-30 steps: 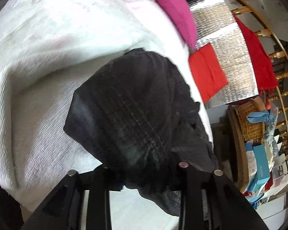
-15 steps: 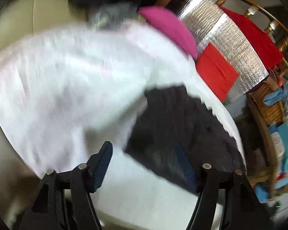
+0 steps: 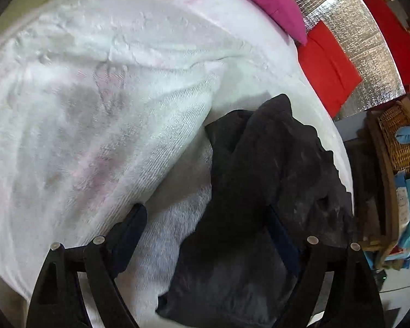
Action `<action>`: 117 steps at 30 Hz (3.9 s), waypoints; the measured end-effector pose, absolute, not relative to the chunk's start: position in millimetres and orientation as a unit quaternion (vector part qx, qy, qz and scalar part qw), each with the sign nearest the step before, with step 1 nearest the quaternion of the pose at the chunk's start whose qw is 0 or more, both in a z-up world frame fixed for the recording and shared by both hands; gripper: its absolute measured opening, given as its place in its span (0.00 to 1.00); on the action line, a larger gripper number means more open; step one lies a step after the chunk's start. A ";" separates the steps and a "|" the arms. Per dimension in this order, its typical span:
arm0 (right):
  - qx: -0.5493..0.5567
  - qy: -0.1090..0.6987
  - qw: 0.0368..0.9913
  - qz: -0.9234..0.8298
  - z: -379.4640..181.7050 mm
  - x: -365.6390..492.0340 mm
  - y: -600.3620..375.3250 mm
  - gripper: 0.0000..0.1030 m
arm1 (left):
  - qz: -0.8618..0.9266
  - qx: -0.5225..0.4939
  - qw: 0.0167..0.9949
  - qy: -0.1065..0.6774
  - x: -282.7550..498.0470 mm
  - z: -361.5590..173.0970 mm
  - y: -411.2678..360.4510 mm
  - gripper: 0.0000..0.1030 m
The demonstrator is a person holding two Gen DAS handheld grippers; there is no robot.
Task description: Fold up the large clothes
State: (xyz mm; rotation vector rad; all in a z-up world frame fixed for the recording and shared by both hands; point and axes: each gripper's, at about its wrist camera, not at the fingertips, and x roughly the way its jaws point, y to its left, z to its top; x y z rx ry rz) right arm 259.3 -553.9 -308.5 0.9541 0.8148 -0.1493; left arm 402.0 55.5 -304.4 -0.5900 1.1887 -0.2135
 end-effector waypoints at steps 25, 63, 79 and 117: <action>0.439 0.327 0.835 -0.053 -295.7 238.7 -570.5 0.78 | -0.193 -0.264 0.787 0.522 412.9 -287.8 50.7 0.80; 0.406 0.399 0.812 0.128 -330.2 316.9 -502.9 0.47 | -0.301 -0.252 0.760 0.517 430.1 -294.6 1.0 0.37; 0.423 0.409 0.805 0.081 -341.0 317.4 -510.8 0.46 | -0.215 -0.206 0.775 0.557 431.6 -302.6 3.8 0.68; 0.211 0.405 0.887 -0.072 -273.8 246.6 -428.0 0.71 | -0.103 0.060 0.883 0.454 330.8 -256.6 -48.0 0.83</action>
